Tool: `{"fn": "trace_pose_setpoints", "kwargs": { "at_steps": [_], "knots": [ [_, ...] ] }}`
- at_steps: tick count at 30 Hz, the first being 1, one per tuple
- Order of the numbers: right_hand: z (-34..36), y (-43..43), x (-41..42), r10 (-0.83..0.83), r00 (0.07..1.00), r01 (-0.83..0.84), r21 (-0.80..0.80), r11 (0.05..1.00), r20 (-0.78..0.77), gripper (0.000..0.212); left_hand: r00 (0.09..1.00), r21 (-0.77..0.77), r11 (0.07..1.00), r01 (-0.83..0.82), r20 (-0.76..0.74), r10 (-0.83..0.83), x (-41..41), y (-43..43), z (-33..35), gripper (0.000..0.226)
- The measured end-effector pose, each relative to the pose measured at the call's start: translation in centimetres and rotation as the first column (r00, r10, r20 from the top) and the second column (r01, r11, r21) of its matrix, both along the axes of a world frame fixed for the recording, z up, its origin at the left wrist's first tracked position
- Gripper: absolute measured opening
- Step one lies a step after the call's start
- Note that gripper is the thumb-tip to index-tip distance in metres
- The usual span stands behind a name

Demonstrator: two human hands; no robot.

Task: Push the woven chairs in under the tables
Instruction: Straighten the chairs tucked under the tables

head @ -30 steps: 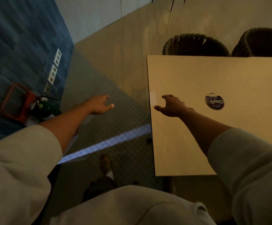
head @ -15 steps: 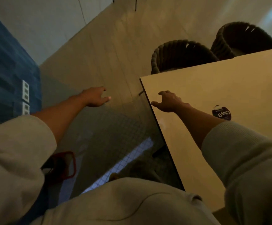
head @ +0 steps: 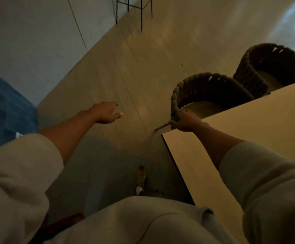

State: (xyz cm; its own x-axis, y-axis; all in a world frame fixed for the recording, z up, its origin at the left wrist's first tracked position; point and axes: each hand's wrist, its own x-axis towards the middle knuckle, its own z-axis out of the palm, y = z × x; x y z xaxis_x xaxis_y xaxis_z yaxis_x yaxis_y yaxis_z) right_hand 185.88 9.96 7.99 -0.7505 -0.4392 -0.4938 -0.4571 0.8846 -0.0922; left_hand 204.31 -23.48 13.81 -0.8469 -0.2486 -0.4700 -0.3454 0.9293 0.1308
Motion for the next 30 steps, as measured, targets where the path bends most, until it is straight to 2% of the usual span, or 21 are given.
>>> {"fn": "trace_pose_setpoints", "kwargs": {
  "at_steps": [3, 6, 10, 17, 19, 22, 25, 30],
  "knots": [
    [1.6, -3.9, -4.4, -0.007, 0.999, 0.008, -0.013, 1.0, 0.046, 0.113, 1.0, 0.005, 1.0, 0.018, -0.014, -0.018, -6.1, -3.6, 1.3, 0.077],
    [3.4, -7.2, -9.0, -0.043, 0.998, 0.042, 0.006, 0.999, 0.041, 0.091, 0.998, 0.014, 0.999, 0.037, -0.045, -0.036, -12.6, -6.6, 2.7, 0.077],
    [4.3, -9.8, -14.1, -0.082, 0.996, 0.081, 0.019, 0.997, 0.03, 0.097, 0.991, 0.004, 0.993, 0.118, -0.057, -0.118, -19.7, -9.1, 3.2, 0.076],
    [3.8, -13.0, -22.9, -0.238, 0.967, 0.24, -0.008, 0.971, 0.093, 0.068, 0.964, -0.057, 0.963, 0.264, -0.001, -0.264, -34.4, -16.8, 0.8, 0.072],
    [3.3, -13.3, -24.5, -0.302, 0.946, 0.303, 0.005, 0.953, 0.115, 0.066, 0.952, -0.056, 0.95, 0.307, -0.003, -0.307, -38.2, -18.2, 0.5, 0.072],
    [1.6, -13.9, -26.9, -0.499, 0.858, 0.509, -0.062, 0.859, 0.123, 0.072, 0.906, -0.048, 0.905, 0.423, 0.01, -0.423, -45.9, -20.1, 1.9, 0.07],
    [1.0, -14.5, -28.2, -0.668, 0.722, 0.688, -0.088, 0.72, 0.178, 0.069, 0.836, -0.058, 0.834, 0.548, 0.003, -0.549, -54.0, -21.3, 3.3, 0.07],
    [1.0, -14.4, -29.6, -0.796, 0.568, 0.822, -0.093, 0.562, 0.208, 0.069, 0.72, -0.044, 0.721, 0.692, -0.039, -0.693, -65.0, -18.9, 4.9, 0.071]
  ]
}}
